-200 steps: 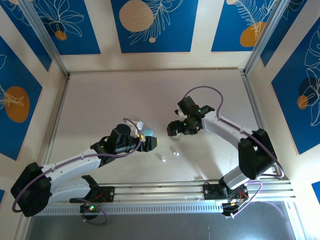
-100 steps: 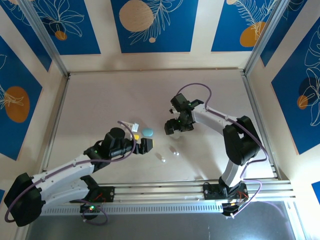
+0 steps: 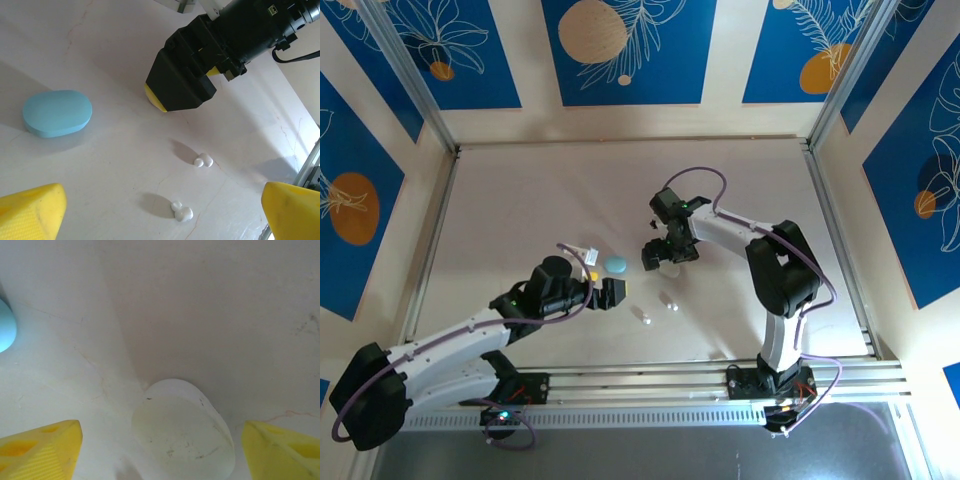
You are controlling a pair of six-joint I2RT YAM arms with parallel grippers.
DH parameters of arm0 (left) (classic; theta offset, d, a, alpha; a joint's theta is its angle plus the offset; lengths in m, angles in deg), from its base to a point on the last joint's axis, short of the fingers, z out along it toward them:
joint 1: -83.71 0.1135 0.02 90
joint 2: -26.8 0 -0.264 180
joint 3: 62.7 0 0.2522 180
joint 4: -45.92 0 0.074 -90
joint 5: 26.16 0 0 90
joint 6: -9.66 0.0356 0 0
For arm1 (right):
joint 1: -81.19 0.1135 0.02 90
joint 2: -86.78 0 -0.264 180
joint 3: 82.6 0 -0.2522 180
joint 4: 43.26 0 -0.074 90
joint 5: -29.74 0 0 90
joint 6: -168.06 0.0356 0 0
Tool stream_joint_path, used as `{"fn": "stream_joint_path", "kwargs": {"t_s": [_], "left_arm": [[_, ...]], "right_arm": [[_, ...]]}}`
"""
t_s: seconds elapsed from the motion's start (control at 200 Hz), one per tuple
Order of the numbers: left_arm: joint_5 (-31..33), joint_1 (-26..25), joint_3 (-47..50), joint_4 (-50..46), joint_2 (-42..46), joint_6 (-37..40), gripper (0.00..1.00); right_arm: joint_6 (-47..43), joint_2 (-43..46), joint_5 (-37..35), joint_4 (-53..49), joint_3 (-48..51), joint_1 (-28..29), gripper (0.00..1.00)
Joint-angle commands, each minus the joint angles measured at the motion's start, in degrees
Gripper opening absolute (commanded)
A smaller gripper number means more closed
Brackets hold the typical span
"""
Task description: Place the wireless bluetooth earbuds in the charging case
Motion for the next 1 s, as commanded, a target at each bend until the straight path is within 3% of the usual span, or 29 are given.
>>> {"fn": "stream_joint_path", "kwargs": {"t_s": [0.0,0.44,0.68,0.995], "left_arm": [[-1.4,-0.27,-0.52,1.15,-1.2,1.57,1.0],[-2.22,-0.26,-0.98,1.76,-2.71,1.83,1.0],[-0.22,-0.22,-0.77,1.54,-2.67,1.48,1.0],[0.51,1.63,-0.93,1.4,-3.16,-0.14,1.0]], "right_arm": [[0.29,-0.74,1.88,-2.25,-1.35,0.64,0.83],[2.65,2.25,2.35,-3.23,0.23,4.12,0.76],[4.5,2.48,-3.65,-3.85,-0.26,4.21,0.74],[6.43,2.11,-5.71,-1.87,-0.44,5.26,0.68]]}}
